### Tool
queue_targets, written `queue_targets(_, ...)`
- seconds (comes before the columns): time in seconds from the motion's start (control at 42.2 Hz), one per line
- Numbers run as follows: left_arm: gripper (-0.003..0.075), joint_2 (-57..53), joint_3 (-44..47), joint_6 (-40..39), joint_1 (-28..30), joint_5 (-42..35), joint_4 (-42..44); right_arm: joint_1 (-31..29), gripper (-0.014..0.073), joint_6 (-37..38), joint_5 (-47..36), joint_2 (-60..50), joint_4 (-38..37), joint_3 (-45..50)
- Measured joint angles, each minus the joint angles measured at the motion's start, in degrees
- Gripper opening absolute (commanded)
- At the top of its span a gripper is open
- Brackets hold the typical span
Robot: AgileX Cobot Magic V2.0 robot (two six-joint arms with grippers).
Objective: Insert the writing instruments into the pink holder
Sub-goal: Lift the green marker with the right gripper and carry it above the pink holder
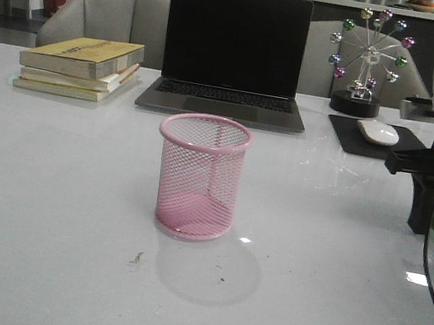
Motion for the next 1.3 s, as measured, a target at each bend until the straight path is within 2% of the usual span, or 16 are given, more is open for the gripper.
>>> queue_targets(0.142, 0.0433, 0.0, 0.0, 0.1, 0.0, 0.0, 0.0, 0.0, 0.01, 0.0, 0.0, 0.0, 0.0, -0.1)
queue_targets(0.356, 0.0433, 0.0, 0.0, 0.1, 0.0, 0.0, 0.0, 0.1, 0.0091, 0.0, -0.8, -1.7, 0.0, 0.6)
queue_targets(0.498, 0.0433, 0.0, 0.0, 0.1, 0.0, 0.0, 0.0, 2.2, 0.0091, 0.0, -7.5, -9.3, 0.1, 5.3)
queue_targets(0.64, 0.0433, 0.0, 0.0, 0.1, 0.0, 0.0, 0.0, 7.6, 0.0091, 0.0, -19.3, -20.9, 0.5, 14.0)
queue_targets(0.925, 0.0433, 0.0, 0.0, 0.1, 0.0, 0.0, 0.0, 22.3, 0.0091, 0.0, -51.4, -39.4, 1.6, 32.1)
queue_targets(1.091, 0.0433, 0.0, 0.0, 0.1, 0.0, 0.0, 0.0, 29.7, 0.0091, 0.0, -69.5, -40.4, 1.6, 37.1)
queue_targets(1.304, 0.0433, 0.0, 0.0, 0.1, 0.0, 0.0, 0.0, 33.8, 0.0091, 0.0, -83.5, -34.1, 1.6, 37.6)
